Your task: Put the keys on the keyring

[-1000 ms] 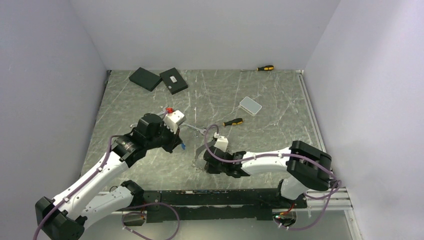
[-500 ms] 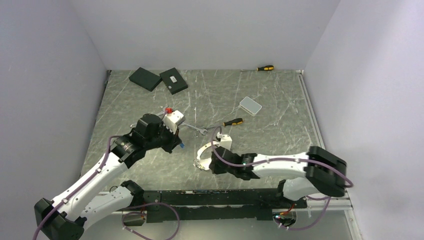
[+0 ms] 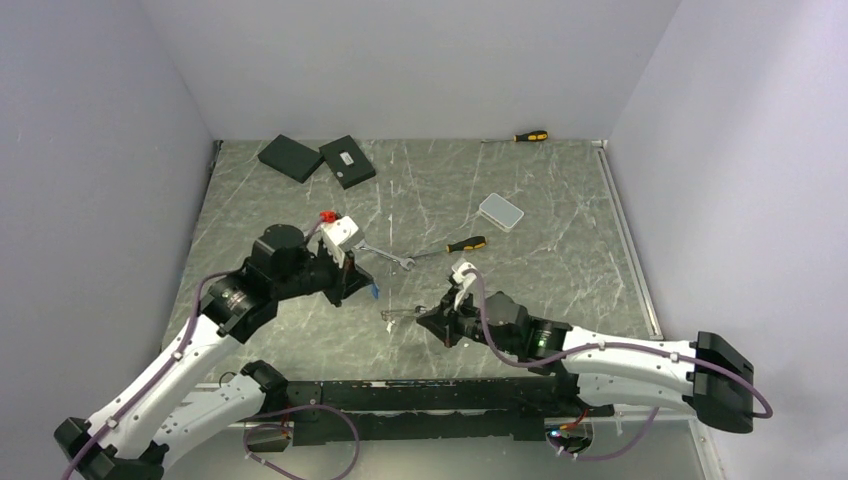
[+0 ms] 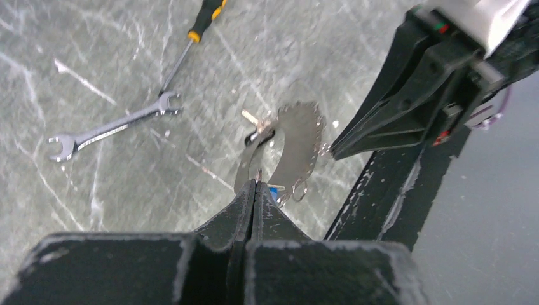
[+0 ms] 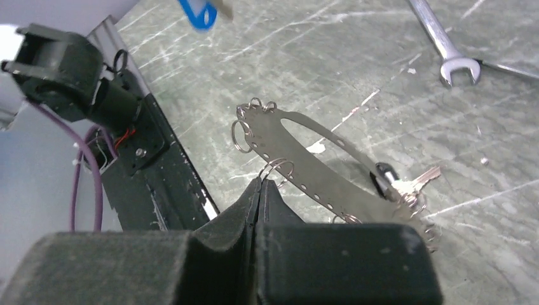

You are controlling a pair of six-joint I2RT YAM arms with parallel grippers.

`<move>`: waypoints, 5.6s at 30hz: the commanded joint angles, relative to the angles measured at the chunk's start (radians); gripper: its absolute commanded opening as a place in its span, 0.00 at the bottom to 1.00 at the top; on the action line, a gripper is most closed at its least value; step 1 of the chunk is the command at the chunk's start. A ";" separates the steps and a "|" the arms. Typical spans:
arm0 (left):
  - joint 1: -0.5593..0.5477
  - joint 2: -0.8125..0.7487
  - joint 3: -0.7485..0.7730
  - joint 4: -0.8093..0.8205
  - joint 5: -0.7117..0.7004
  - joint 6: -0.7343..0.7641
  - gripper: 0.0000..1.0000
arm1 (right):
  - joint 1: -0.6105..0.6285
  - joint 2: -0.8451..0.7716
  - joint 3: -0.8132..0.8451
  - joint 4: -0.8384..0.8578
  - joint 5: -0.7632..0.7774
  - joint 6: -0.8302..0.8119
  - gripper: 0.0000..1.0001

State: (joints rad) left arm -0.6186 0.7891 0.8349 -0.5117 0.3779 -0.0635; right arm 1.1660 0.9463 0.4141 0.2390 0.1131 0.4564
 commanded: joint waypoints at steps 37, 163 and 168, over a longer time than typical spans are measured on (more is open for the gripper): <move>-0.004 0.142 0.090 0.085 0.281 -0.007 0.00 | -0.019 -0.028 -0.004 0.474 -0.169 -0.568 0.00; 0.026 0.174 -0.038 0.162 -0.057 0.202 0.00 | -0.268 0.556 0.406 -0.329 -0.088 0.165 0.42; 0.026 0.170 -0.040 0.165 -0.049 0.199 0.00 | -0.272 0.585 0.445 -0.315 -0.108 0.092 0.43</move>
State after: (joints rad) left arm -0.5964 0.9623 0.7834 -0.3840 0.3286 0.1120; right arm 0.9031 1.5185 0.8043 -0.1020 0.0212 0.5983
